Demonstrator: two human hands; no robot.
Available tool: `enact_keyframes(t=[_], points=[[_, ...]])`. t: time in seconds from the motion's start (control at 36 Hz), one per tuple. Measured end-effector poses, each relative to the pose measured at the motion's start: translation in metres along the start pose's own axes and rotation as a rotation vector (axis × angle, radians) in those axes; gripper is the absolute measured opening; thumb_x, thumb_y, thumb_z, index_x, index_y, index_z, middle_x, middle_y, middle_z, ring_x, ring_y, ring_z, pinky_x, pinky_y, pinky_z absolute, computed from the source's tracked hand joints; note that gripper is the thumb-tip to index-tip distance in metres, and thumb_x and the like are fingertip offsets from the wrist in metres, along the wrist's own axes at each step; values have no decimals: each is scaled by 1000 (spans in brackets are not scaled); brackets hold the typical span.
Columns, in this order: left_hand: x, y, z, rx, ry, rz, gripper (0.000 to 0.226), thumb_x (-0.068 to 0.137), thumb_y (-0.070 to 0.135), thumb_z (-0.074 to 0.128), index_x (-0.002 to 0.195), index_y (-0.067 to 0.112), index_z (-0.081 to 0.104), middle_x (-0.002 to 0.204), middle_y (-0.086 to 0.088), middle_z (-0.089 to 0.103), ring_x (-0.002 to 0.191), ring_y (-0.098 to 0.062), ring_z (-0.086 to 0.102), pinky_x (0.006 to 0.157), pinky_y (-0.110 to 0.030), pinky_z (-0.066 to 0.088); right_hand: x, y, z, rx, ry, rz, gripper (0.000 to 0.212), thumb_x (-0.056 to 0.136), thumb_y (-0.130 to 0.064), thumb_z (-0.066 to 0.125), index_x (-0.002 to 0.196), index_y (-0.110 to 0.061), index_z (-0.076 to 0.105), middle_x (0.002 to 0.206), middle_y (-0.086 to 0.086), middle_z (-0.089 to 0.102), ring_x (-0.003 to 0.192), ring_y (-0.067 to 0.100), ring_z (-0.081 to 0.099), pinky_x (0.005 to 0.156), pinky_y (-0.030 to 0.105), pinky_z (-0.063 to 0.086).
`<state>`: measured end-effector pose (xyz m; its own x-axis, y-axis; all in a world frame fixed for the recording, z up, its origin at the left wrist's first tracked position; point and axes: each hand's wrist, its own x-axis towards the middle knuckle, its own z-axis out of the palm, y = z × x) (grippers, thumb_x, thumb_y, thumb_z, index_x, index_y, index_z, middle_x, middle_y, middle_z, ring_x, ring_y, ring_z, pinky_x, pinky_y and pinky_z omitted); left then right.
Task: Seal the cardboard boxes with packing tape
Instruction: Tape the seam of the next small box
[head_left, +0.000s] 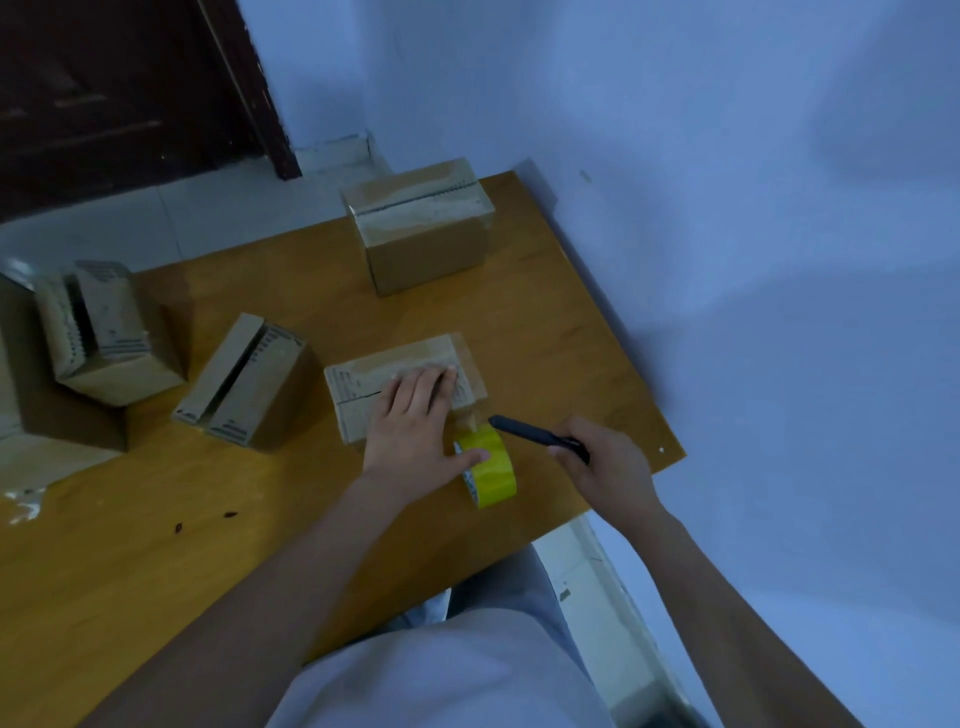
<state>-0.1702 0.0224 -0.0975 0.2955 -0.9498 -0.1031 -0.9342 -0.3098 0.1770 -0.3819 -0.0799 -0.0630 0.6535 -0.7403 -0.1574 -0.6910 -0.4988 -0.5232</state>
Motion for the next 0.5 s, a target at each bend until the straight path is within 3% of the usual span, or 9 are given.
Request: enact_keyframes(t=[0.31, 0.39, 0.5], points=[[-1, 0, -1, 16, 27, 13, 104, 74, 82, 31, 151, 13, 21, 148, -6, 33, 137, -21, 16, 116, -39, 3, 11, -19, 12, -172, 4, -12, 18, 92, -30, 57, 101, -16, 63, 76, 3, 63, 65, 21, 57, 46, 25, 34], [-2, 0, -3, 7, 27, 18, 107, 74, 82, 40, 152, 15, 12, 152, -4, 24, 141, -21, 11, 116, -38, -4, 15, -14, 13, -201, 22, 48, 18, 94, -27, 54, 100, -12, 60, 74, 6, 62, 63, 22, 57, 42, 23, 27], [-2, 0, -2, 28, 14, 6, 108, 73, 85, 32, 152, 14, 14, 151, -5, 27, 140, -22, 13, 116, -37, -5, 24, 0, 13, -190, 56, 197, 16, 95, -26, 52, 96, -10, 54, 71, 3, 55, 60, 21, 52, 42, 23, 24]])
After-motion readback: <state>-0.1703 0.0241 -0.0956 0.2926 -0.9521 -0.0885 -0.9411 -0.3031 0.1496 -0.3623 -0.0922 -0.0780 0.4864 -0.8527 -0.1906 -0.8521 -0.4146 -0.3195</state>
